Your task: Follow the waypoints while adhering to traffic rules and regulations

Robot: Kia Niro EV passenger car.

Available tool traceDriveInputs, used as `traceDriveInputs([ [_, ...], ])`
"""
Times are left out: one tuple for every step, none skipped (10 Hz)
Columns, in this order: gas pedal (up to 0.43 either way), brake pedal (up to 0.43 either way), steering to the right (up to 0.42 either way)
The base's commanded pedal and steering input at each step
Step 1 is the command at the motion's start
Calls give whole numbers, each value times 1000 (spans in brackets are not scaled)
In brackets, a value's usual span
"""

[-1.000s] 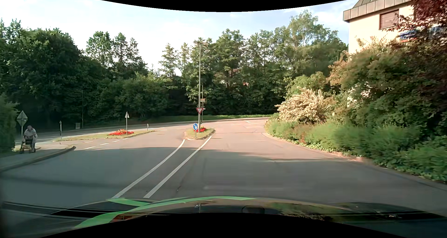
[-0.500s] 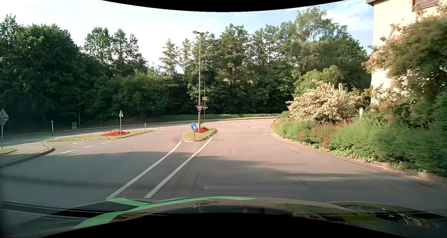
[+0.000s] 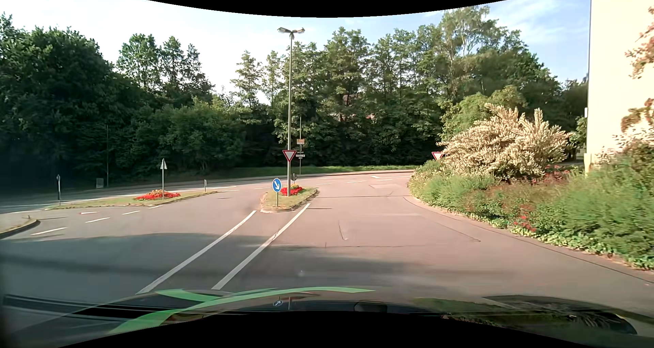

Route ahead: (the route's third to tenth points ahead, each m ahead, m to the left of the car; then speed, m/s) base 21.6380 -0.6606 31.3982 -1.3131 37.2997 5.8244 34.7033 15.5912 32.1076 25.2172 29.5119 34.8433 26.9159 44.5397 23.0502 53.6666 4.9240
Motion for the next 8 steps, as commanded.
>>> traceDriveInputs([
  [0,24,-4],
  [0,24,2],
  [0,24,5],
  [0,30,8],
  [0,43,9],
  [0,49,8],
  [0,55,5],
  [0,49,4],
])
